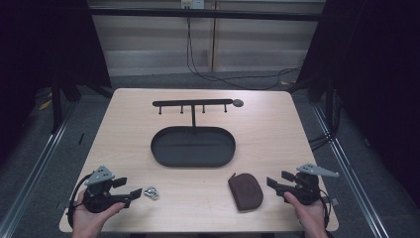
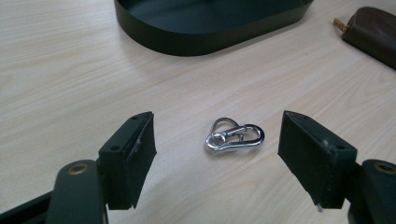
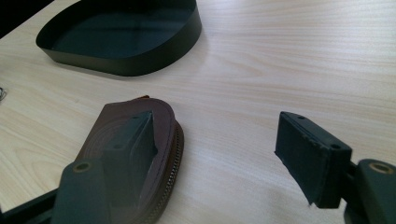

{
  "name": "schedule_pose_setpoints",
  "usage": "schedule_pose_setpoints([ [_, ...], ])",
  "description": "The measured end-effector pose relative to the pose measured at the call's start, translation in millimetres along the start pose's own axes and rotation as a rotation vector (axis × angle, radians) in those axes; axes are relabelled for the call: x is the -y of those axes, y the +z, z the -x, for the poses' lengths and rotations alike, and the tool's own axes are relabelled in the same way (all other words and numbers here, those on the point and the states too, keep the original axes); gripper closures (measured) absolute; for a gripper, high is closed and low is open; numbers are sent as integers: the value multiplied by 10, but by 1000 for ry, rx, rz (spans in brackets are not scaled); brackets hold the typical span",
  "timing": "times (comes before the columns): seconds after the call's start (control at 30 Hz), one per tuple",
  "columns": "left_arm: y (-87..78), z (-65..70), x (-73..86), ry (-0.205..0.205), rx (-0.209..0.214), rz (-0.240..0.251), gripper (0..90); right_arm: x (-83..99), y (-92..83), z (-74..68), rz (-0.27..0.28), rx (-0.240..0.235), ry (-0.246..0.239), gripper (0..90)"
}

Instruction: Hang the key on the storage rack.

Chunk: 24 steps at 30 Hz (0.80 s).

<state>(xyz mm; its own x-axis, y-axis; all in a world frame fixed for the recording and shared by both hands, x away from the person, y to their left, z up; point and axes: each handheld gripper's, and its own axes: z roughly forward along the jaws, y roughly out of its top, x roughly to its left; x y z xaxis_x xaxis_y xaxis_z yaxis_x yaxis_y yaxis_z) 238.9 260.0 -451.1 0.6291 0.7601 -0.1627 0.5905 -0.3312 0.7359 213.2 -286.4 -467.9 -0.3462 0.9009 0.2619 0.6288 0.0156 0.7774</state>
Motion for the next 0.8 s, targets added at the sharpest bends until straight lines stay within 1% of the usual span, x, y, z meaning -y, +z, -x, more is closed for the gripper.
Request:
schedule_pose_setpoints([
  [0.03, 4, 14, -11, 11, -19, -14, 279, -1, 0, -1, 1, -2, -4, 290],
  [0.1, 12, 34, -22, 9, -25, -21, 286, -1, 1, -7, 1, -1, -6, 290],
  [0.13, 21, 47, -48, 34, 6, -53, 319, 0, 1, -6, 0, -3, -5, 290],
  [0.17, 21, 47, -48, 34, 6, -53, 348, 0, 1, -6, 0, -3, -5, 290],
  [0.23, 36, 76, -95, 60, 13, -94, 350, 0, 0, -4, 2, -3, -3, 290],
  [0.27, 36, 87, -114, 64, 14, -105, 353, 0, -1, -5, 1, -2, -2, 290],
  [0.3, 35, 97, -137, 77, 15, -119, 355, 1, -1, -6, 1, -1, -2, 290],
  [0.33, 31, 109, -160, 84, 0, -130, 367, 0, -1, -7, 2, -1, -2, 290],
  [0.37, 28, 118, -187, 94, -10, -144, 353, 0, -1, -7, 2, -1, -3, 290],
  [0.4, 32, 125, -211, 104, -11, -145, 321, 0, 1, -6, 1, -2, -3, 290],
  [0.47, 31, 135, -255, 120, -2, -154, 361, -1, 4, -6, 1, -2, -3, 290],
  [0.53, 45, 148, -290, 128, -5, -167, 365, -1, 5, -7, -1, -1, -2, 290],
  [0.6, 62, 166, -321, 145, 3, -190, 378, -1, 5, -6, 0, -1, -3, 290],
  [0.63, 62, 166, -321, 145, 3, -190, 394, -1, 5, -6, 0, -1, -3, 290],
  [0.67, 69, 173, -337, 161, 5, -202, 394, 0, 4, -6, 0, 0, -3, 290],
  [0.7, 74, 192, -346, 185, 8, -209, 452, 0, 5, -7, -1, -1, -3, 290],
  [0.73, 76, 194, -350, 178, 3, -214, 506, 1, 8, -8, -5, -1, -4, 290],
  [0.77, 81, 187, -356, 175, 3, -222, 491, 2, 11, -10, -9, 0, -5, 290],
  [0.8, 82, 176, -364, 183, 2, -232, 491, 2, 11, -11, -9, 0, -6, 290],
])
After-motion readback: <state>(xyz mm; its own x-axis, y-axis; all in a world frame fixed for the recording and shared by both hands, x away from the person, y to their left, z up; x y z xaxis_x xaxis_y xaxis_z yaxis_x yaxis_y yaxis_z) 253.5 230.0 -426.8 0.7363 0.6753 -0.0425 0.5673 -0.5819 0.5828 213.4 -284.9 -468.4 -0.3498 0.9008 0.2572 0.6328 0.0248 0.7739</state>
